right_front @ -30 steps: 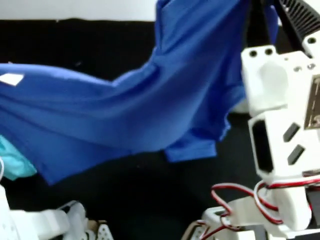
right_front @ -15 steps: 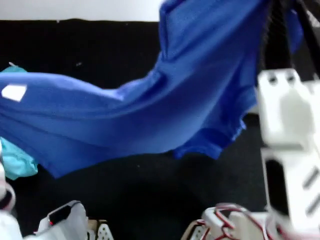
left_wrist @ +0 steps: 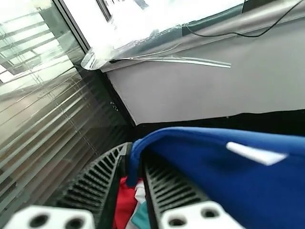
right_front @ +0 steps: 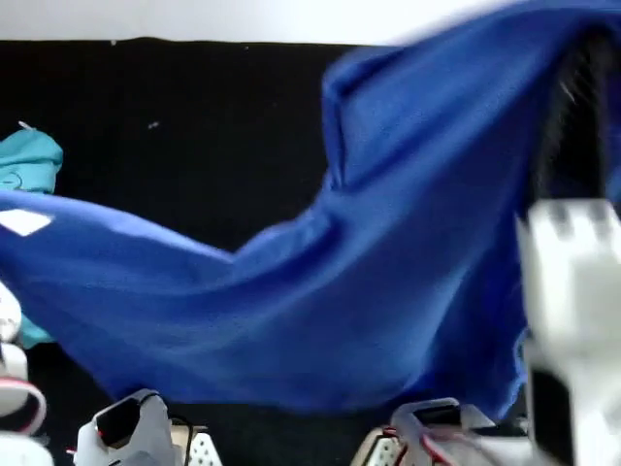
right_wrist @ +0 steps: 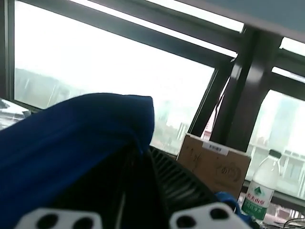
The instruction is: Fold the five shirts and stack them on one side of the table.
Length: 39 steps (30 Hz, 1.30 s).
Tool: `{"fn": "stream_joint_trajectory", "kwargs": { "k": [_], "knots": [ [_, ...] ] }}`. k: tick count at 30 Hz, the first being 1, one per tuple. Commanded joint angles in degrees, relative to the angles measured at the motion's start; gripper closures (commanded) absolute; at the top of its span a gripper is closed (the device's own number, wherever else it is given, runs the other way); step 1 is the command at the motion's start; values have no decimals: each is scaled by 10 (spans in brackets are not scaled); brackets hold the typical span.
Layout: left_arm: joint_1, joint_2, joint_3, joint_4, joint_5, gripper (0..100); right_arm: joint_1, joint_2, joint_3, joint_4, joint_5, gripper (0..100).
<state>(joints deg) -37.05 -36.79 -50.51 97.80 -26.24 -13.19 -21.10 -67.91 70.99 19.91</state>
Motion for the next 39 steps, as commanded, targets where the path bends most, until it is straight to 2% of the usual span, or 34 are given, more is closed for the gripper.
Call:
{"fn": "stream_joint_trajectory", "kwargs": {
  "k": [1,6,10,16,20,27,32,35,39],
  "knots": [
    [-1,57,69,-54,4,992,-4,54,62,-52,3,993],
    [35,151,135,-119,1,992,-5,143,158,-116,3,993],
    [76,255,152,-149,-38,992,-4,241,225,-197,3,993],
    [98,438,150,-242,-86,992,-4,413,237,-305,6,993],
    [99,519,150,-297,-103,992,-2,487,237,-337,6,993],
    [104,582,150,-327,-101,992,0,553,237,-337,6,993],
    [105,585,150,-325,-101,992,-4,523,236,-340,7,992],
    [104,590,153,-324,-100,992,-2,545,240,-378,13,992],
    [111,607,159,-324,-98,992,15,618,237,-451,120,992]
  ]
}}
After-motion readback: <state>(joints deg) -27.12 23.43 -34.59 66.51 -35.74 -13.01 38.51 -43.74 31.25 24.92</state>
